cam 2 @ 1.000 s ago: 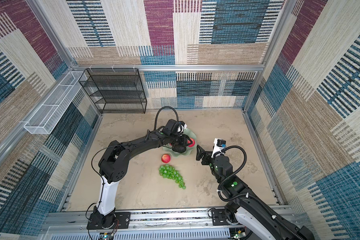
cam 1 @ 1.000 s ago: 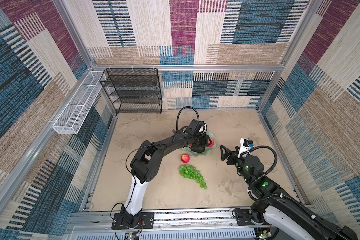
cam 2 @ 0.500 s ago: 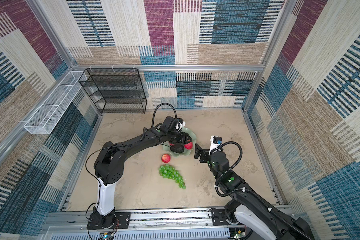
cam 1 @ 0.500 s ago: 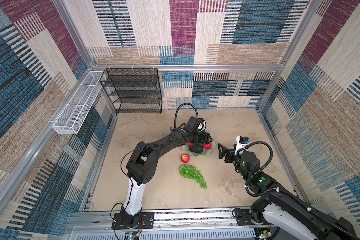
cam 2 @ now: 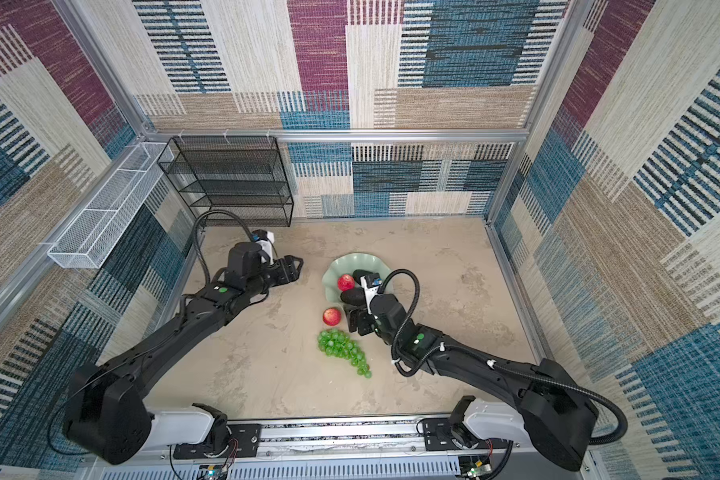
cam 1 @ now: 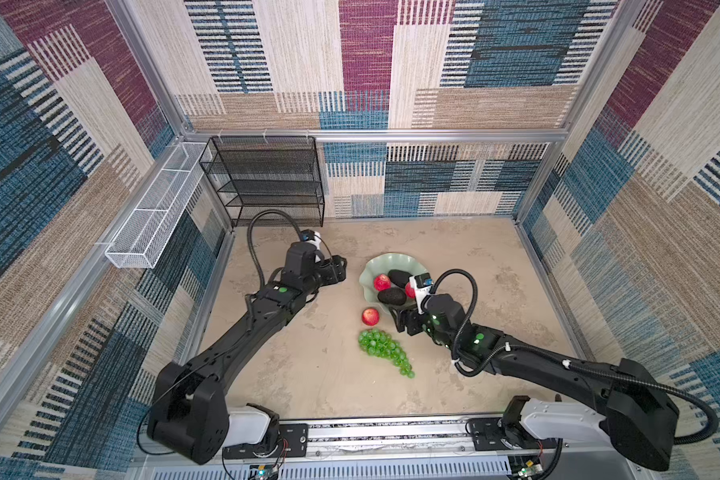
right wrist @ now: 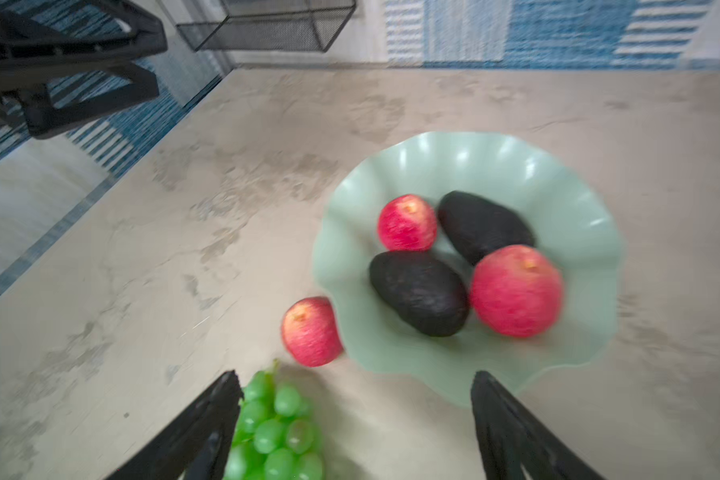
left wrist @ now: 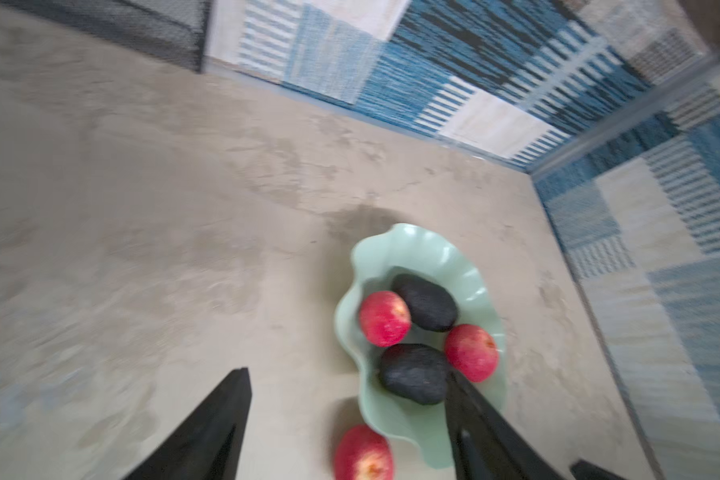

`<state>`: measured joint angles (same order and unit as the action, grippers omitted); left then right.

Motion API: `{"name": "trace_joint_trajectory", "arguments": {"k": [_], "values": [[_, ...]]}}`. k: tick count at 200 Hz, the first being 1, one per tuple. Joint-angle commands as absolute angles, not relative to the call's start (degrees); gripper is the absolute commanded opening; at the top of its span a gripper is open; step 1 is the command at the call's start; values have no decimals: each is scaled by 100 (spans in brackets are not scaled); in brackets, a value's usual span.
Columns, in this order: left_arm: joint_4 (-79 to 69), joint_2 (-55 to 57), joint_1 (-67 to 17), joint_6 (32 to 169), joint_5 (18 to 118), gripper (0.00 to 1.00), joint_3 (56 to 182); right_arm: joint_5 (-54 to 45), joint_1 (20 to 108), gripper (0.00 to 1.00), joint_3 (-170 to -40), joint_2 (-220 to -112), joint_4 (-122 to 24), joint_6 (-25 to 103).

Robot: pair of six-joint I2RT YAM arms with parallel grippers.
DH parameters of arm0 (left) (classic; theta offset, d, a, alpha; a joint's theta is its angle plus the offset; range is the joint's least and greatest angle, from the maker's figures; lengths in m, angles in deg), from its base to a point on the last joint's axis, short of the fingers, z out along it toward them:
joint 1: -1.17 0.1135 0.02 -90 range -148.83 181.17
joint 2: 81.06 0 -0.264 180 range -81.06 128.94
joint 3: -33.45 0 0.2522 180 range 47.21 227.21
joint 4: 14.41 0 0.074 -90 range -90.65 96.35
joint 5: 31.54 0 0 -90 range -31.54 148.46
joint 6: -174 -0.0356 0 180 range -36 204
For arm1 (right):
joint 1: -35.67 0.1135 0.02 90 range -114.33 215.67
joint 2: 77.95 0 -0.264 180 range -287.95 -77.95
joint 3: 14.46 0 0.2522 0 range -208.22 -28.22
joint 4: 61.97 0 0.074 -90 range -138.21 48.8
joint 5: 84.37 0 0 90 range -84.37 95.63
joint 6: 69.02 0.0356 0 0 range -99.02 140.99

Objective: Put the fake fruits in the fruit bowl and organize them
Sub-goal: 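Grasp the last red apple with the right gripper while the left arm withdraws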

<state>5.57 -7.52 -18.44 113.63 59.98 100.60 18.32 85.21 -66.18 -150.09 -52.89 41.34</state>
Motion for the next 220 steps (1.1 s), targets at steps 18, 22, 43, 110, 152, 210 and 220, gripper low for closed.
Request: {"name": "trace_joint_trajectory", "arguments": {"k": [18, 22, 43, 110, 152, 210, 220], "values": [[868, -1716, -1258, 11430, 5481, 79, 9121, 1876, 9020, 83, -7165, -16013, -5155, 4823], [887, -1806, -1214, 11442, 5478, 79, 9048, 1883, 9050, 83, -7266, -16120, -5087, 4850], [953, -2117, -1068, 11489, 5488, 80, 8808, 1872, 9135, 81, -7702, -16647, -4811, 4955], [1041, -2310, -868, 11390, 5629, 81, 8699, 2113, 9139, 81, -8289, -17476, -4461, 5393], [981, -2345, -788, 11432, 5763, 81, 8625, 2339, 9139, 81, -8608, -17932, -4345, 5482], [954, -2436, -735, 11476, 5869, 81, 8527, 2533, 9052, 81, -9107, -18513, -4396, 5291], [964, -2466, -726, 11477, 5866, 81, 8527, 2478, 9049, 80, -9178, -18597, -4444, 5256]]}}
